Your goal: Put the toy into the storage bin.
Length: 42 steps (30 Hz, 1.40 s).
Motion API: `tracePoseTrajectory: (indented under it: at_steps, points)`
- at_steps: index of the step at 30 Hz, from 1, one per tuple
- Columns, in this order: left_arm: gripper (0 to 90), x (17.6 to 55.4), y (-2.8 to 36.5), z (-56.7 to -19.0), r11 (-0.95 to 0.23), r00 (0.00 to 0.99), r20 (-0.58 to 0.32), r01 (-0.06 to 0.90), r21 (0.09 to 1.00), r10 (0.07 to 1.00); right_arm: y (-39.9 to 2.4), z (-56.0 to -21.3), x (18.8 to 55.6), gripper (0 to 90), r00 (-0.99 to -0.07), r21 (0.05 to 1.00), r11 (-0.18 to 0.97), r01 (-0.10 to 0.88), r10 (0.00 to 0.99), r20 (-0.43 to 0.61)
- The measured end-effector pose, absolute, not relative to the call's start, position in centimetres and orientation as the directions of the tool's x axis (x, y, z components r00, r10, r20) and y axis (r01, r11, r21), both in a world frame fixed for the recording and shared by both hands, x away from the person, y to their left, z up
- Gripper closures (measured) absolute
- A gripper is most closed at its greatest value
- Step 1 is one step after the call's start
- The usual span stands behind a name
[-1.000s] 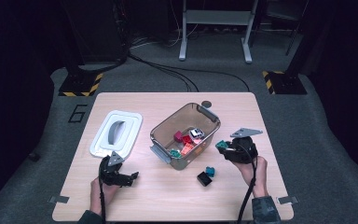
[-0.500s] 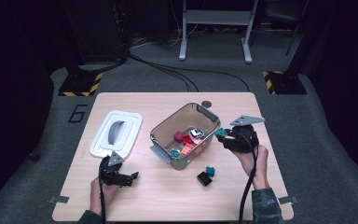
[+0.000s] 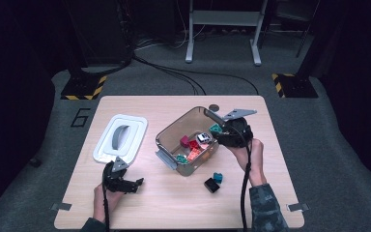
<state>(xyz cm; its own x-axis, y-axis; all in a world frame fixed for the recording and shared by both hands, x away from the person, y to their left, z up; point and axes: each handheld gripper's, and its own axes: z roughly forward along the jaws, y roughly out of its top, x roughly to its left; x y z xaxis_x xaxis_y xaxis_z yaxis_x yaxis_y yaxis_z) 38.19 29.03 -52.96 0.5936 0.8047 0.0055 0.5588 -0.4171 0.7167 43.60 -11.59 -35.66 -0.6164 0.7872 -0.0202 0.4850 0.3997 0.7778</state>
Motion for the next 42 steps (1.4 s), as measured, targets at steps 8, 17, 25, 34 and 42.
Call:
tracePoseTrajectory:
  at_steps: [8, 17, 25, 34, 42]
  points:
    - [3.3, 38.2, 29.0, -53.0, -0.418, 0.595, 0.006, 0.557, 0.717, 0.803, -9.8, -36.9, 44.7, 58.6, -0.634, 0.74, 0.428, 0.52, 0.773, -0.001]
    - [3.3, 38.2, 29.0, -53.0, -0.418, 0.596, 0.004, 0.559, 0.716, 0.803, -8.9, -37.8, 44.9, 58.5, -0.656, 0.679, 0.492, 0.545, 0.755, -0.021]
    - [3.3, 38.2, 29.0, -53.1, -0.409, 0.588, 0.008, 0.552, 0.727, 0.809, -9.0, -37.9, 44.6, 58.1, -0.657, 0.667, 0.504, 0.548, 0.753, -0.029]
    - [3.3, 38.2, 29.0, -53.1, -0.41, 0.589, 0.008, 0.552, 0.726, 0.808, -9.2, -37.8, 44.3, 46.2, -0.651, 0.668, 0.496, 0.555, 0.759, -0.023]
    - [3.3, 38.2, 29.0, -52.9, -0.42, 0.595, 0.007, 0.558, 0.716, 0.804, -10.3, -37.8, 42.4, 25.2, -0.641, 0.712, 0.447, 0.541, 0.768, 0.005]
